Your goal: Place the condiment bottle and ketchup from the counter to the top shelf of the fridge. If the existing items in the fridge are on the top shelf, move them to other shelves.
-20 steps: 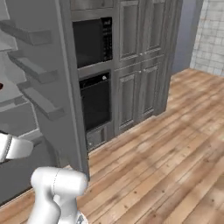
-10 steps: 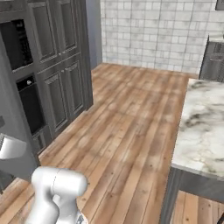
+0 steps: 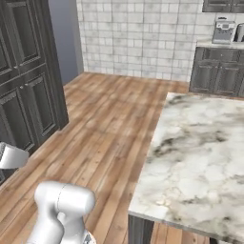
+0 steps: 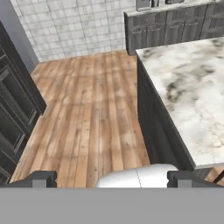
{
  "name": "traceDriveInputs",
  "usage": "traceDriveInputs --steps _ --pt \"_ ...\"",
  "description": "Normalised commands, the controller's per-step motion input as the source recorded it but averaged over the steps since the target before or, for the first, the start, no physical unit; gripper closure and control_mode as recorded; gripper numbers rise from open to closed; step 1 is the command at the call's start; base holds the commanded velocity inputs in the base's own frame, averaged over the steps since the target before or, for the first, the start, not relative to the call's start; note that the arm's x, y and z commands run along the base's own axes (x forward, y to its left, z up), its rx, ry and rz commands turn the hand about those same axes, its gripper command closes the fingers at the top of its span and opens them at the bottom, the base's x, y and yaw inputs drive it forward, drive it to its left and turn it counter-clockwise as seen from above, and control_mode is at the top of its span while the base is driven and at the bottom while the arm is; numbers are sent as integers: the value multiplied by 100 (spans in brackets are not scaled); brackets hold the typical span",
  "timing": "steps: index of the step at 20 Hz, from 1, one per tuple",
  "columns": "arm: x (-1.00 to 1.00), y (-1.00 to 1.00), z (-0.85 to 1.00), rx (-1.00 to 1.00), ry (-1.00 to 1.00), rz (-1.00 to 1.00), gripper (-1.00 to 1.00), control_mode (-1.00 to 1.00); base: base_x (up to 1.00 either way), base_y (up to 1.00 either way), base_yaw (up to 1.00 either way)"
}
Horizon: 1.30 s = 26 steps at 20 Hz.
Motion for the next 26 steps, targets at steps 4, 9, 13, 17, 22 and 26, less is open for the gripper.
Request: traceDriveInputs --steps 4,9,13,17,22,26 --pt "0 0 0 0 0 0 -100 100 100 -19 -1" --pt "0 0 0 0 0 0 -100 100 100 19 -2" --pt "0 0 0 0 0 0 -100 100 100 42 0" --pt "0 0 0 0 0 0 -100 100 100 -3 -3" --pt "0 0 0 0 0 0 -100 100 100 -22 -3" --pt "0 0 0 0 0 0 -100 100 100 -30 -1"
